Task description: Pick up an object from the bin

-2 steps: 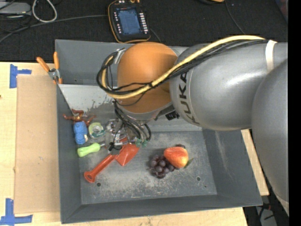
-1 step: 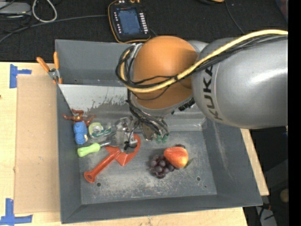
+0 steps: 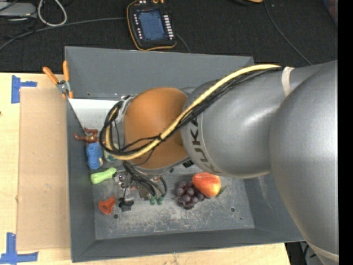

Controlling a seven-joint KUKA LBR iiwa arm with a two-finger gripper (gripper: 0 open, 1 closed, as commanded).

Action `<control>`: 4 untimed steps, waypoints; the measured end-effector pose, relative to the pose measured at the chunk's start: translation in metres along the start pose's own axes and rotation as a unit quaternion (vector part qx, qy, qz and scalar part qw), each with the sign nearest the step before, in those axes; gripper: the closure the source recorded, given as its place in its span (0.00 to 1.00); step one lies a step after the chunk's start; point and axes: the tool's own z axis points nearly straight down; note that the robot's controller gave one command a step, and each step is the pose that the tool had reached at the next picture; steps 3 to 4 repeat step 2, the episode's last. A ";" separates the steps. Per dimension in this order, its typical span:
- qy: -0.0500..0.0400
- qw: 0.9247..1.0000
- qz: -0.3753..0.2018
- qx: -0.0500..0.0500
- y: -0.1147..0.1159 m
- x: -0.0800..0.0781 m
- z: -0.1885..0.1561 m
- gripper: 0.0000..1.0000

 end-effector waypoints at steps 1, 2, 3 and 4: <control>-0.009 0.997 0.082 -0.001 -0.022 -0.037 -0.033 1.00; 0.004 1.000 -0.013 -0.001 -0.040 0.003 -0.088 1.00; 0.004 1.000 -0.013 -0.001 -0.040 0.003 -0.088 1.00; 0.004 1.000 -0.013 -0.001 -0.040 0.003 -0.088 1.00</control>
Offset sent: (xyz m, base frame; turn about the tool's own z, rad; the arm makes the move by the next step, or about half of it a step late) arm 0.0059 -0.0398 0.0870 -0.0249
